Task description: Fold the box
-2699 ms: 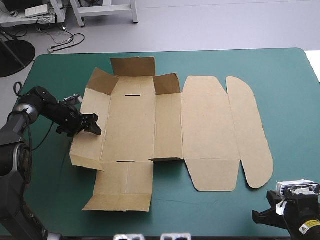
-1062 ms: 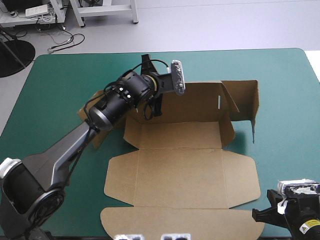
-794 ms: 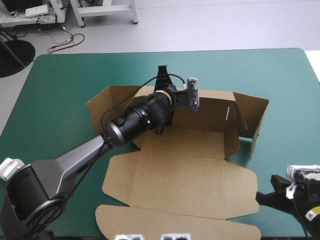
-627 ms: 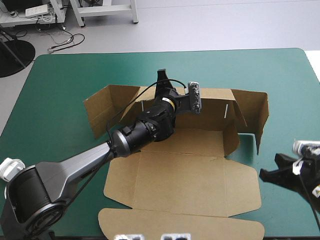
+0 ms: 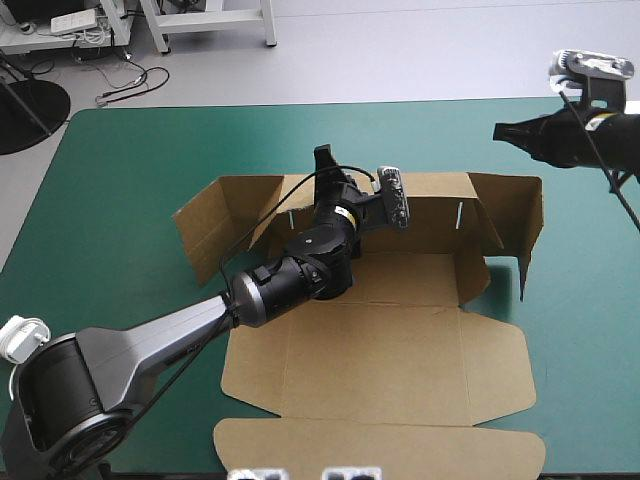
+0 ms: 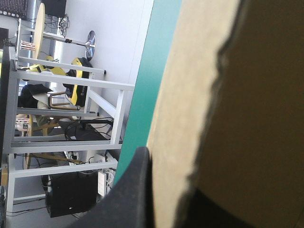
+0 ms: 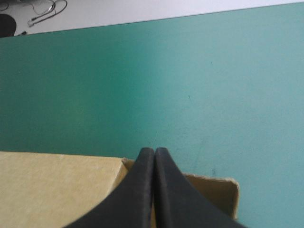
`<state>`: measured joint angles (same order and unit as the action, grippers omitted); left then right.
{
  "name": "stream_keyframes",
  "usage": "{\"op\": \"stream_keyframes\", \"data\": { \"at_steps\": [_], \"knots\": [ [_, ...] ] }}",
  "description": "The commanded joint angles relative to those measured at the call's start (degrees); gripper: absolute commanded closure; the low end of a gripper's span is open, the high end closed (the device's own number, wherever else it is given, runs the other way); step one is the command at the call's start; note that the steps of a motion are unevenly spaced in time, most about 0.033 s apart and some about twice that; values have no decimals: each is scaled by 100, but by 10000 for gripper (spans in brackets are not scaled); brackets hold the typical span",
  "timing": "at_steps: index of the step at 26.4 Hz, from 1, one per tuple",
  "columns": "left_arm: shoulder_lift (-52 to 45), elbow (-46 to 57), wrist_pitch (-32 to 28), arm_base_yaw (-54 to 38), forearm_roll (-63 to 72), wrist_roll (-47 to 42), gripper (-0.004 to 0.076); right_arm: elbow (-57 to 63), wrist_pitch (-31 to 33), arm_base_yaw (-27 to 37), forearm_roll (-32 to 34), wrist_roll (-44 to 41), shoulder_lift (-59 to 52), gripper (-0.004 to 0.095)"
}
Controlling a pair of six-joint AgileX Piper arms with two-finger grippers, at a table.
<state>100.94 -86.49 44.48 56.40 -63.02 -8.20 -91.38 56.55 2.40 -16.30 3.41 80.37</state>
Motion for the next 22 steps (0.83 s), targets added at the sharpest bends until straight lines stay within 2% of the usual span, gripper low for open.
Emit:
{"op": "stream_keyframes", "data": {
  "at_steps": [1, 6, 10, 14, 18, 22],
  "knots": [
    [-307, -145, -52, 29, -199, -203, 734, -591, -25, -4, -235, 74, 537, 928],
    [-307, -145, 123, 29, -221, -203, 734, -784, 577, 262, -554, 83, 1347, 928],
    [-307, -145, 193, 29, -234, -203, 734, -784, 854, 464, -543, 197, 1357, 928],
    [-307, -145, 201, 29, -234, -203, 734, -774, 1492, 607, -367, 449, 1370, 928],
    [-295, -145, 182, 29, -224, -203, 734, -680, 1519, 622, -529, 566, 1300, 928],
    [-75, -145, 332, 29, 3, -64, 734, -138, 1496, 622, -1207, 1023, 1176, 928]
  ]
}}
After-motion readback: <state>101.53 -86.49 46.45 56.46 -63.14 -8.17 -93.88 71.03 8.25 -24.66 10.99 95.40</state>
